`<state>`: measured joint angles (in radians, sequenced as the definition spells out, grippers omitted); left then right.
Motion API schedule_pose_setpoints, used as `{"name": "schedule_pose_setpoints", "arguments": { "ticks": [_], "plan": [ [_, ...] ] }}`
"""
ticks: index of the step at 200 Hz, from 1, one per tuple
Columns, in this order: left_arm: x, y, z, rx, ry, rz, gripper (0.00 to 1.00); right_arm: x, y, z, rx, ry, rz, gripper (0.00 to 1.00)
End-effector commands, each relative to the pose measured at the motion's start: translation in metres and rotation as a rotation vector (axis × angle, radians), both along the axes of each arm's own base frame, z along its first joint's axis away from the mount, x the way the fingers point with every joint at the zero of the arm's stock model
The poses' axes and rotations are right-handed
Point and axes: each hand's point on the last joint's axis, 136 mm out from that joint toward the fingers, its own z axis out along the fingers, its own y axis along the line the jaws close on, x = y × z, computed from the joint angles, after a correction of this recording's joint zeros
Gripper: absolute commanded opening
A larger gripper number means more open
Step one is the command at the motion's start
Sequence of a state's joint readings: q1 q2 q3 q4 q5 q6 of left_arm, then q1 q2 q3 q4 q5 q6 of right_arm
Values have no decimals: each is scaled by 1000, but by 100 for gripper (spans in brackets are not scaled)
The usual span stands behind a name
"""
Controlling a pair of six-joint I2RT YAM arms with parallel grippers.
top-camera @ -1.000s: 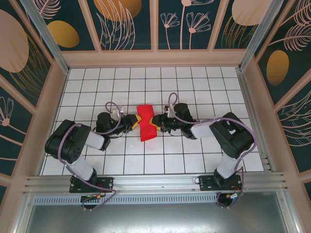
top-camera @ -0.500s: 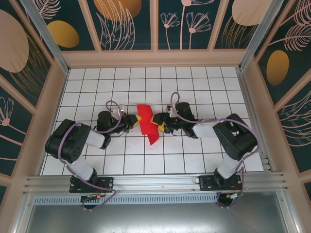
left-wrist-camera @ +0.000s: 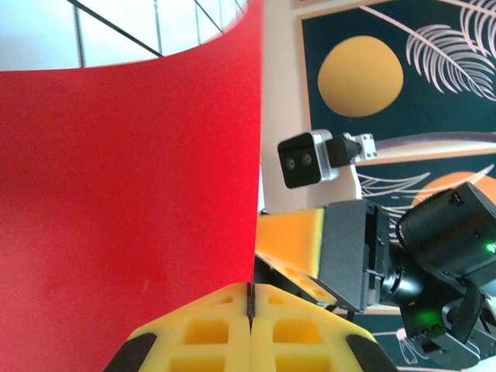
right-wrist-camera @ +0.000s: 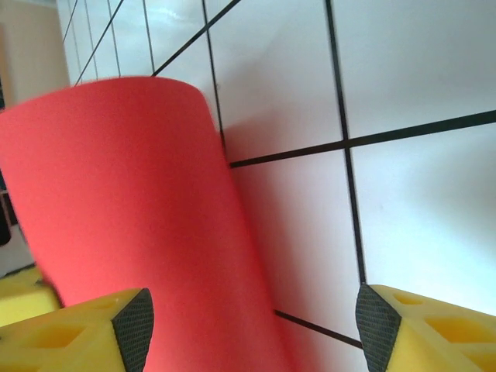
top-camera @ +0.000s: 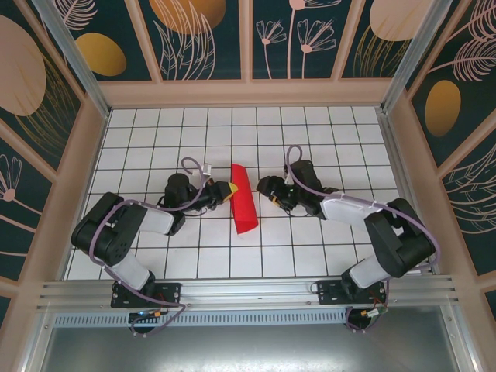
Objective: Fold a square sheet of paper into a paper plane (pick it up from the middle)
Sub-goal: Fold the square sheet of paper in half at the center of the table.
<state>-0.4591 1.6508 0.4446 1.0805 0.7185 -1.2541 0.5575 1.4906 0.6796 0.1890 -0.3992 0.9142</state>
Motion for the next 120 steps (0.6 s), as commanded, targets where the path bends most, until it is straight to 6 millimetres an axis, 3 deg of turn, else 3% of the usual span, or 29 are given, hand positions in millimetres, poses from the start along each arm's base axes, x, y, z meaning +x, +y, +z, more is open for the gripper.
{"name": "schedule_pose_setpoints", "arguments": {
  "ticks": [1,21,24,58,94,120],
  "plan": [
    [2,-11,20,-68,-65,-9,0,-2,-18,-3,-72,-9,-45,73],
    [0,-19,24,-94,-66,-20,0,4,-34,-2,-75,-11,-99,74],
    [0,-20,14,-82,-43,-20,0,4,-35,-1,-74,-11,-102,74],
    [4,-16,-11,10,-4,21,0,-1,-35,-4,-72,-5,-78,74],
    [7,7,-58,255,75,117,0,-8,-17,-5,-56,-3,71,71],
    [5,10,-74,315,102,110,0,-11,-1,-11,-76,17,165,66]
  ]
}}
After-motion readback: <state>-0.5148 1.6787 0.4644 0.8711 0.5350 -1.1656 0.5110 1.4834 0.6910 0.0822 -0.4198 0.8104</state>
